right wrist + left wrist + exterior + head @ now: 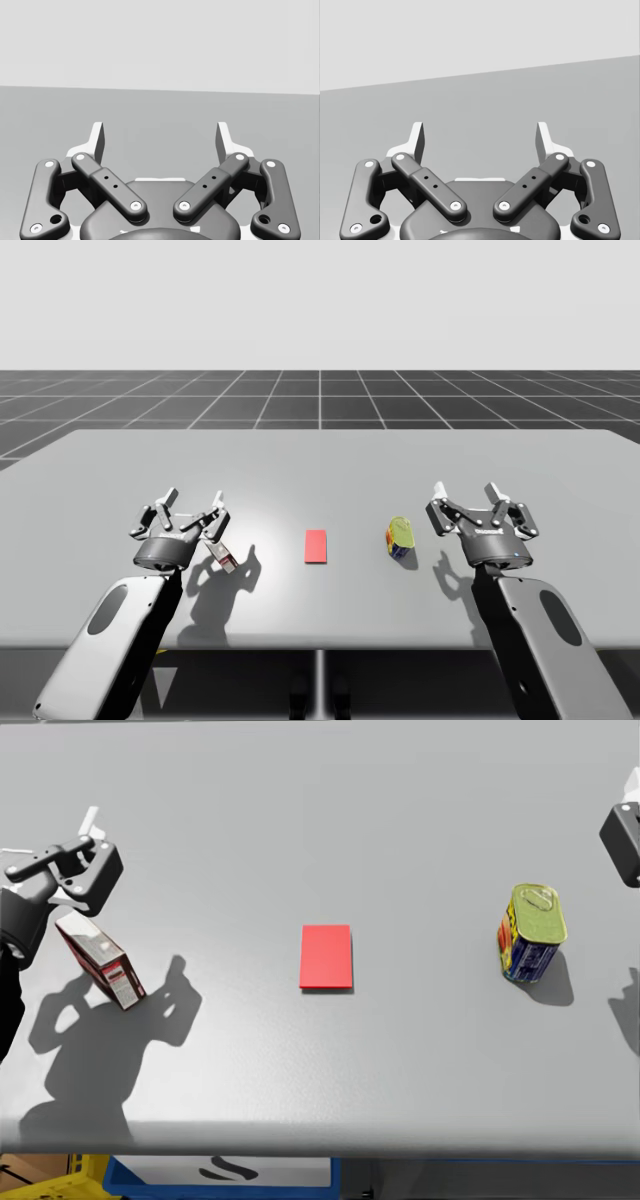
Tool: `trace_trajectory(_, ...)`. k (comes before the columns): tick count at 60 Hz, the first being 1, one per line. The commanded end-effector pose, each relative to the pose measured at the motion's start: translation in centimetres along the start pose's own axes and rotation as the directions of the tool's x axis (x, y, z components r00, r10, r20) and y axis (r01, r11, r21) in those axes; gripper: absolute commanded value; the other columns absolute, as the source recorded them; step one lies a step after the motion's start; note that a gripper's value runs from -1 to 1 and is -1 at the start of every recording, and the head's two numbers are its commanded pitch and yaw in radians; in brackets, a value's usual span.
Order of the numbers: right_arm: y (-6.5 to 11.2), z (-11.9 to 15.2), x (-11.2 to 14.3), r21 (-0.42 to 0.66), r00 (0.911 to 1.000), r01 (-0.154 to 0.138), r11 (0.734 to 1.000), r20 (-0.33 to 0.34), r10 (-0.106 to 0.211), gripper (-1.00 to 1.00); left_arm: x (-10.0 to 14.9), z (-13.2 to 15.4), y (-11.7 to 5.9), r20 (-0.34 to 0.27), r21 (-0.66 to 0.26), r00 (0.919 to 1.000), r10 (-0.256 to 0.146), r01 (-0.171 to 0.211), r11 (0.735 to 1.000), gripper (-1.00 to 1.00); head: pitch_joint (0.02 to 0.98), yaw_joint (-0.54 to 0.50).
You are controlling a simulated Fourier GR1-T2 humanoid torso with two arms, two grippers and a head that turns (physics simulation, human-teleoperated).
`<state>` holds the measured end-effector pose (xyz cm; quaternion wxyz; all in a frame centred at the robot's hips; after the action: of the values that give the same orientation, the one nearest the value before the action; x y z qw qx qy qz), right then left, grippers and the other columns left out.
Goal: Look at the card. If it is red, pick the object on the left. If it is green, pick the object on the right.
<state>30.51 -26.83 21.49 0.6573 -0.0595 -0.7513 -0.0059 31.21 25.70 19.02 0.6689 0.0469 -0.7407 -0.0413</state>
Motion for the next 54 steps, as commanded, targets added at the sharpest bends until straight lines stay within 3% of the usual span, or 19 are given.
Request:
trace_trajectory(1,0.00,0.02,0.04,-0.001,1.0000,-0.005,1.000,0.003,0.005,-1.00,0.04,0.01,-0.03,0.001,0.000,1.0000,0.000,0.000,1.000,-1.00,0.893,0.03)
trace_trajectory(28,-0.07,-0.02,-0.06,-0.012,0.9997,-0.023,1.000,0.005,0.023,-1.00,0.17,0.08,0.03,0.006,0.002,1.0000,0.006,-0.006,1.000,-1.00,0.895,0.08)
trace_trajectory(54,0.16,0.01,-0.28,-0.005,0.9997,-0.023,1.000,0.002,0.023,-1.00,0.33,0.15,0.10,0.018,0.004,0.9997,0.020,-0.020,1.000,-1.00,0.917,0.35)
